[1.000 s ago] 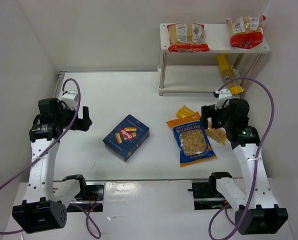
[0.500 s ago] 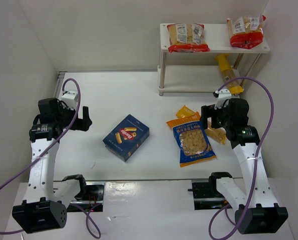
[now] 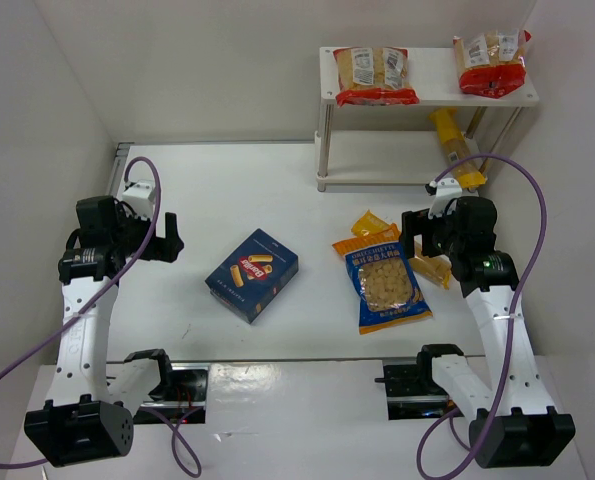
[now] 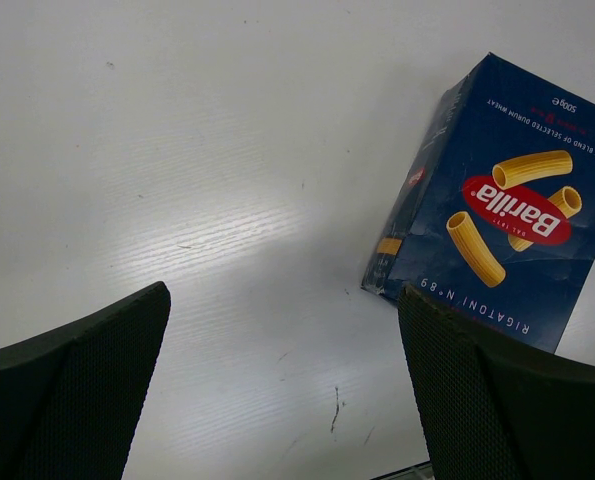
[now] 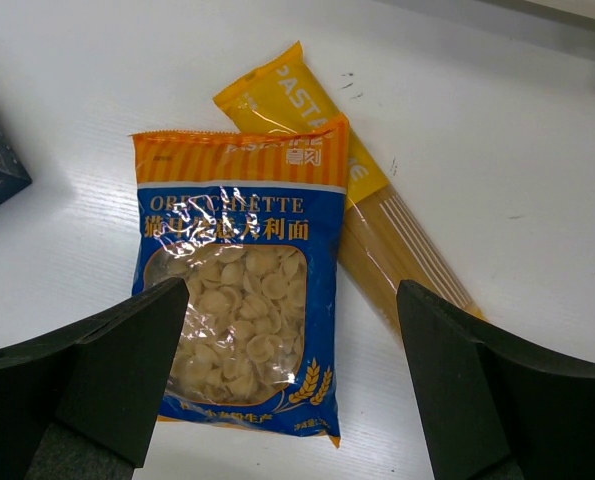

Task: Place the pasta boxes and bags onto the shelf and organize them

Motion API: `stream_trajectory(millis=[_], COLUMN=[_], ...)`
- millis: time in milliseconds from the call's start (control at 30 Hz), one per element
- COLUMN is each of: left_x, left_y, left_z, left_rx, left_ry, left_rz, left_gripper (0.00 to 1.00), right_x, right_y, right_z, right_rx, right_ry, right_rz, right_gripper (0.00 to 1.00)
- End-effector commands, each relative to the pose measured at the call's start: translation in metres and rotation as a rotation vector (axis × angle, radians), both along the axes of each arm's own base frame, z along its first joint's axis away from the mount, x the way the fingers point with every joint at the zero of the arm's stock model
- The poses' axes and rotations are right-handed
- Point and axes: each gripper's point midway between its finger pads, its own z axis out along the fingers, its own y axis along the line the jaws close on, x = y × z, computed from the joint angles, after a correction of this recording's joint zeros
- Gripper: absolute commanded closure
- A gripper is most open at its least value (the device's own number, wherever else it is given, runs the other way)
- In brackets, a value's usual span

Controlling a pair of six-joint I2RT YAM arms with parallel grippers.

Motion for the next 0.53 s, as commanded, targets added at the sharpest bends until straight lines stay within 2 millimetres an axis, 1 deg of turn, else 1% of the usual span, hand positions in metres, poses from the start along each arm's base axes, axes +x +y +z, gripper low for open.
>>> stream_trajectory(millis=[0, 500], left_x=[0.0009, 0.0009], left_y=[0.0016, 0.0004], left_z=[-0.0013, -0.001], left_rx=[-0.005, -0.003], left_ry=[0.002, -0.002], left_rz=[0.009, -0.003], left_gripper=[0.0, 0.0], right_x=[0.0073, 0.0082], right_y=[-0.0025, -0.0009], right_z=[0.0103, 0.0081], right_rx=[-0.004, 0.001], right_ry=[-0.048, -0.039], right_rz=[-0.009, -0.001], right_gripper=[0.07, 0.07])
